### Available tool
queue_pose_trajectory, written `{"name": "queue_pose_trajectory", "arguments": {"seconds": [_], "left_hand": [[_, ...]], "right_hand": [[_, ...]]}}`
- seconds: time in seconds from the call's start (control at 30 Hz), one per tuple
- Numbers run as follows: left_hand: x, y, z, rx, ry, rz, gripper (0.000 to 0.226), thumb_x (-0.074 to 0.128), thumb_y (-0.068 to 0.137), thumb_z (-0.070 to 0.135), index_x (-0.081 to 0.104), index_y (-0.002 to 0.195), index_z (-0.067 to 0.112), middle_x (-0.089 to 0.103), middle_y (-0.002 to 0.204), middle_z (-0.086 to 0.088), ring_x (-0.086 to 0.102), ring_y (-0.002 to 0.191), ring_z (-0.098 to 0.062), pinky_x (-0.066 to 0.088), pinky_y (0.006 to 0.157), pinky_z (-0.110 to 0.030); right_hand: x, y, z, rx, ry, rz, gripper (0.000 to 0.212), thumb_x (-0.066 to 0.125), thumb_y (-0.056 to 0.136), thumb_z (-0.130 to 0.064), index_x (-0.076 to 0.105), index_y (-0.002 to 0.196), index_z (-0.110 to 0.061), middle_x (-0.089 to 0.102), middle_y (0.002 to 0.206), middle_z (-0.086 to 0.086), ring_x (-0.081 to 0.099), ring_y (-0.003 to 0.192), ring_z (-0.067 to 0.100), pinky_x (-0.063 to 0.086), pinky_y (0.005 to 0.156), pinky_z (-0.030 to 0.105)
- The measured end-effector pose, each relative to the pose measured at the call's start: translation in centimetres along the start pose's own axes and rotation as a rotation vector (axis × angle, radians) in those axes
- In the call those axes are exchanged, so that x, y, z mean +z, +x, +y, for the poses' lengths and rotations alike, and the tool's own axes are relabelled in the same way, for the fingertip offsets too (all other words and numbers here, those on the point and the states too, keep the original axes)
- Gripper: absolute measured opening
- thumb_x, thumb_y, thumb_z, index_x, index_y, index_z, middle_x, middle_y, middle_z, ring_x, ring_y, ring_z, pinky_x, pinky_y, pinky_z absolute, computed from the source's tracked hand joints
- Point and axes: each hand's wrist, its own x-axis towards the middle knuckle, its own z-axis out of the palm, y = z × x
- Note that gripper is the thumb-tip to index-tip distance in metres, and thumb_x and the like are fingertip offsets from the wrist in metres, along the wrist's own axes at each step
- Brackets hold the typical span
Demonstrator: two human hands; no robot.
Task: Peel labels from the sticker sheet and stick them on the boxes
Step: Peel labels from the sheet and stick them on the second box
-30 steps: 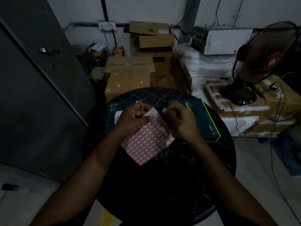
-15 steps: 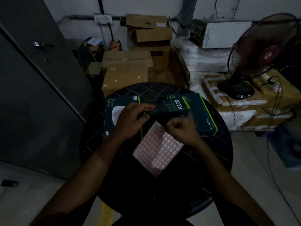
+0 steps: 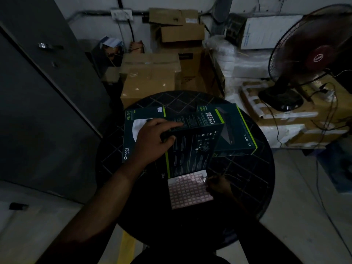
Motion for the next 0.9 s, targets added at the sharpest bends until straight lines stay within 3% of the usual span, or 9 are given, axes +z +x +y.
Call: {"name": "queue_pose_trajectory", "arguments": {"seconds": [0.1,0.23,0.37,0.47,0.6,0.67,0.77,0.83,0.9], "left_hand": [[0.1,0.2,-0.2,-0.008,-0.011,0.019,0.043,0.075,0.082,0.019,0.067,0.121,0.036,0.06,0.11,0.016,0.044,0.105,0.008,0.026,0.085,0.004],[0.2,0.4,-0.5,0.017,-0.076,0.026,0.043,0.082,0.077,0.022,0.071,0.117,0.031,0.065,0.121,0.019,0.05,0.106,0.007,0.029,0.091,0.0],[0.4,0.4,-0.6,0.049,-0.051,0.027,0.039,0.084,0.074,0.026,0.074,0.111,0.028,0.064,0.123,0.019,0.05,0.105,0.008,0.027,0.092,-0.001],[0.7,0.5,-0.3,0.059,0.004,0.042,0.031,0.082,0.076,0.03,0.076,0.106,0.03,0.07,0.115,0.016,0.054,0.103,0.004,0.025,0.092,-0.001],[0.9,0.7,0.5,0.055,0.029,0.088,0.019,0.08,0.077,0.029,0.078,0.096,0.03,0.074,0.102,0.015,0.052,0.095,0.01,0.027,0.088,-0.001],[1.0,0.7,0.7,0.073,0.039,0.108,0.018,0.08,0.078,0.027,0.078,0.095,0.03,0.073,0.1,0.015,0.048,0.094,0.012,0.026,0.086,0.0],[0.9,0.7,0.6,0.089,0.031,0.097,0.019,0.078,0.079,0.026,0.077,0.098,0.032,0.073,0.098,0.015,0.051,0.09,0.009,0.027,0.083,-0.001],[0.9,0.9,0.5,0.093,0.022,0.087,0.02,0.078,0.08,0.026,0.077,0.098,0.033,0.073,0.096,0.015,0.052,0.088,0.007,0.027,0.081,-0.002],[0.9,1.0,0.4,0.096,0.024,0.076,0.02,0.078,0.079,0.027,0.077,0.098,0.033,0.073,0.096,0.015,0.053,0.088,0.005,0.028,0.08,-0.003]], "right_hand": [[-0.8,-1.0,-1.6,-0.122,-0.038,0.078,0.017,0.061,0.096,-0.034,0.073,0.093,-0.022,0.075,0.089,0.002,0.07,0.089,0.02,0.051,0.081,0.028],[-2.7,-3.6,-5.8,-0.418,0.134,0.234,0.007,0.066,0.094,-0.019,0.07,0.088,-0.018,0.074,0.088,-0.009,0.067,0.081,0.002,0.047,0.074,0.011],[-5.6,-7.3,-10.9,-0.682,0.245,0.373,0.01,0.065,0.095,-0.013,0.067,0.086,-0.016,0.069,0.076,-0.007,0.064,0.069,0.004,0.048,0.064,0.017],[-7.9,-9.4,-14.7,-0.856,0.272,0.466,0.007,0.067,0.094,-0.01,0.071,0.088,-0.012,0.068,0.076,-0.01,0.061,0.067,0.0,0.046,0.062,0.013],[-9.4,-8.3,-17.4,-0.998,-0.026,0.493,0.009,0.07,0.092,-0.011,0.076,0.098,-0.013,0.076,0.091,-0.002,0.069,0.077,0.008,0.052,0.07,0.017],[-9.5,-7.6,-17.8,-1.019,-0.168,0.483,0.012,0.069,0.09,-0.011,0.076,0.1,-0.012,0.076,0.092,0.006,0.069,0.079,0.017,0.047,0.071,0.017],[-9.4,-7.0,-18.0,-1.043,-0.338,0.472,0.016,0.067,0.088,-0.009,0.075,0.102,-0.009,0.073,0.093,0.012,0.069,0.082,0.03,0.053,0.073,0.028],[-9.3,-6.6,-18.1,-1.073,-0.449,0.476,0.014,0.067,0.088,-0.01,0.073,0.099,-0.006,0.071,0.089,0.014,0.068,0.077,0.034,0.057,0.066,0.039],[-9.2,-6.3,-18.5,-1.087,-0.564,0.483,0.009,0.066,0.088,-0.013,0.069,0.092,-0.005,0.068,0.084,0.014,0.065,0.07,0.034,0.054,0.058,0.041]]}}
